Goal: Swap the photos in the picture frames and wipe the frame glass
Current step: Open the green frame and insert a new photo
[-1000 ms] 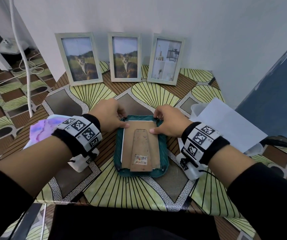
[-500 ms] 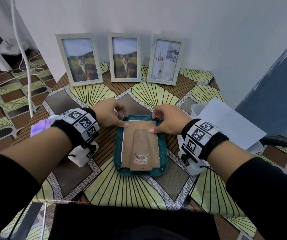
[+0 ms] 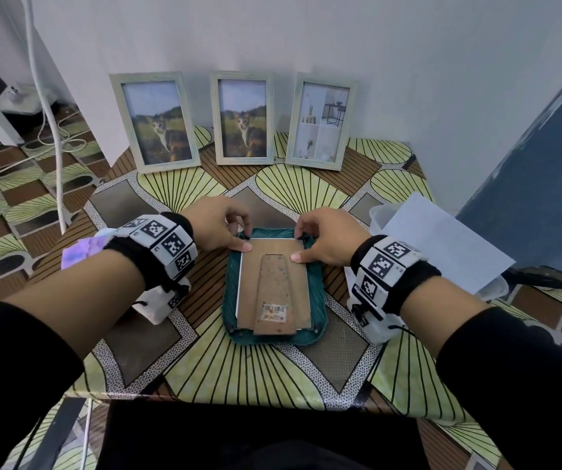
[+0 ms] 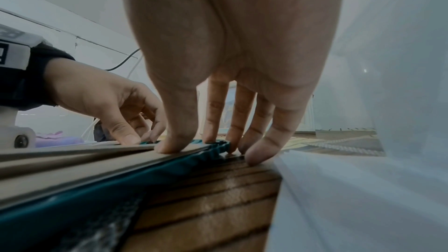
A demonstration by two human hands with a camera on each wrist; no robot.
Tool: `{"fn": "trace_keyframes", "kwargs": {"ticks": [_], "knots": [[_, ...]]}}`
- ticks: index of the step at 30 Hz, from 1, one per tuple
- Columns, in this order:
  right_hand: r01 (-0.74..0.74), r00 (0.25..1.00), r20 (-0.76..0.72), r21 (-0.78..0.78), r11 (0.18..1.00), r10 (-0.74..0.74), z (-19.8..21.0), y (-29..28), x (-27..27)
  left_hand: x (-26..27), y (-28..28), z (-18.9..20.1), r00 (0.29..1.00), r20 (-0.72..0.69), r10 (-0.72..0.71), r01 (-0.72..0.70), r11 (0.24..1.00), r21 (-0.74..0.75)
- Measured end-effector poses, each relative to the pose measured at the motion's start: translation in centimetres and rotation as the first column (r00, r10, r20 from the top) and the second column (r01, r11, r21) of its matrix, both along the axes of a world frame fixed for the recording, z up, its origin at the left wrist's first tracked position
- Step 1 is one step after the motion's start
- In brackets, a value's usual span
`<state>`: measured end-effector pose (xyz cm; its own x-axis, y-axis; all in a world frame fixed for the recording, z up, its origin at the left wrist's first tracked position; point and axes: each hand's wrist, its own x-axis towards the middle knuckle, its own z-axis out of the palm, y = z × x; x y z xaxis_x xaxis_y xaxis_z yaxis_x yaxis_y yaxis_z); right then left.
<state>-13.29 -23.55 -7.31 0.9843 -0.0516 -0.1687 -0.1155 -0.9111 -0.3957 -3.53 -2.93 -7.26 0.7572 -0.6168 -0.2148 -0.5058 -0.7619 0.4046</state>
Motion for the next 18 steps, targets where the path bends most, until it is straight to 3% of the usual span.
{"fn": "trace_keyframes", "kwargs": {"ticks": [9,14,18], "knots": [[0.012,0.997,0.081,0.0,1.0,-0.012,-0.1,0.4,-1.6,-2.1,0.8,0.1,0.983,0.184,-0.01,0.004,0.999,0.032],[-0.043,0.973,0.227,-0.021,0.999,0.046,0.7,0.7,-5.4,-6.3,3.8,1.5,0.967,0.253,0.017,0.014,0.993,-0.118],[-0.109,0.97,0.213,-0.051,0.993,0.118,0.9,0.5,-9.2,-10.9,6.5,1.7,0.985,0.173,0.022,0.01,0.983,-0.182]]}}
